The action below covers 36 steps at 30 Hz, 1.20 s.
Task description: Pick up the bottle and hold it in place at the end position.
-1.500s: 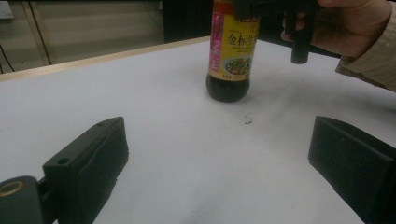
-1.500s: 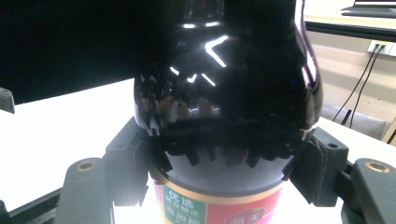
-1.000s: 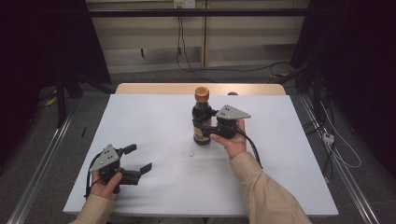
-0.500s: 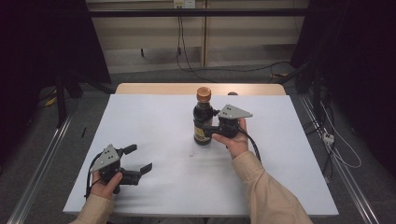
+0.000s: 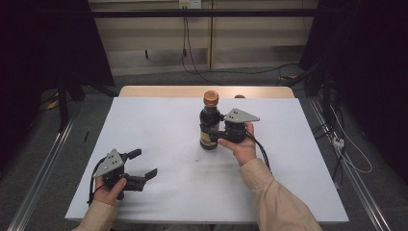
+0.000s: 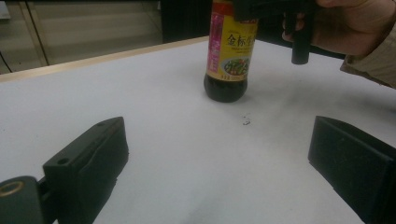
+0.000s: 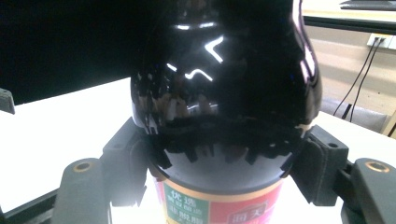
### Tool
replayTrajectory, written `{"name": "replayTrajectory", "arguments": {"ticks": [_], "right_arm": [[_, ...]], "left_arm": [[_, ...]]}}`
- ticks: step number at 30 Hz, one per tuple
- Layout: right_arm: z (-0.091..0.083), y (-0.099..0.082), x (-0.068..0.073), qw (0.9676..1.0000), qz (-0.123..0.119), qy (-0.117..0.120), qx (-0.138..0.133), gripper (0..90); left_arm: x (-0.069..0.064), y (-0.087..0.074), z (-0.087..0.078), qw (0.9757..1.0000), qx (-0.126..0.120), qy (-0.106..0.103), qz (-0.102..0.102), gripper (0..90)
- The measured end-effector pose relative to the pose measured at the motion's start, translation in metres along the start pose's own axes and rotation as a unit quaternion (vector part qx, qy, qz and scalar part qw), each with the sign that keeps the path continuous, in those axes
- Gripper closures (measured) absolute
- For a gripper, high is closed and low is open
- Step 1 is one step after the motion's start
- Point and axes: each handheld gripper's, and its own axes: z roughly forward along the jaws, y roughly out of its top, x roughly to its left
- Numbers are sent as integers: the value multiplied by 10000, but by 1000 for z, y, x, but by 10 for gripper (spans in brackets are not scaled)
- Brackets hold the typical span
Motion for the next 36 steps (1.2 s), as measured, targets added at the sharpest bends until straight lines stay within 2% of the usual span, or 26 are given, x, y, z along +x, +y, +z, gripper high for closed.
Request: {"name": "replayTrajectory", "arguments": {"ticks": [6, 8, 10, 11, 13, 15, 19, 22, 24, 27, 28, 30, 33, 36], "right_arm": [[-1, -4, 2, 9996, 148, -69, 242, 226], [-1, -8, 3, 9987, 234, -249, 387, 214], [-2, -10, 3, 9978, 513, -223, 366, 191], [-2, -11, 3, 9974, 573, -228, 359, 188], [-2, -10, 5, 9973, 631, -209, 327, 189], [-3, -6, 7, 9974, 582, -339, 246, 187], [-5, 0, 9, 9966, 729, -368, 94, 194], [-4, 0, 10, 9964, 760, -360, 122, 211], [-3, 0, 10, 9953, 896, -343, 100, 200], [-1, 0, 11, 9944, 966, -417, 80, 217], [0, 1, 11, 9944, 955, -451, 89, 226], [1, 1, 12, 9955, 780, -546, 11, 267], [2, 0, 13, 9963, 686, -517, 10, 276], [2, 1, 12, 9981, 297, -535, 82, 306]], "left_arm": [[0, 0, 0, 10000, -6, -5, -5, 47], [0, 0, 0, 10000, -9, -7, -17, 47], [0, 0, 0, 10000, -15, -11, -11, 47], [0, 0, 0, 10000, -13, -12, -21, 47], [0, 0, 1, 10000, -18, -15, -44, 47], [0, 0, 1, 10000, -6, -24, -25, 47], [0, 0, 2, 10000, 4, -32, -63, 47], [-1, 1, 3, 10000, 12, -43, -46, 47], [-1, 2, 4, 10000, -6, -43, -68, 47], [-2, 3, 6, 9999, 1, -72, -77, 48], [-2, 4, 7, 9999, -1, -84, -71, 47], [-3, 6, 9, 9999, -41, -107, -78, 47], [-3, 8, 10, 9998, -46, -139, -92, 47], [-3, 10, 12, 9998, -61, -155, -130, 47]]}}
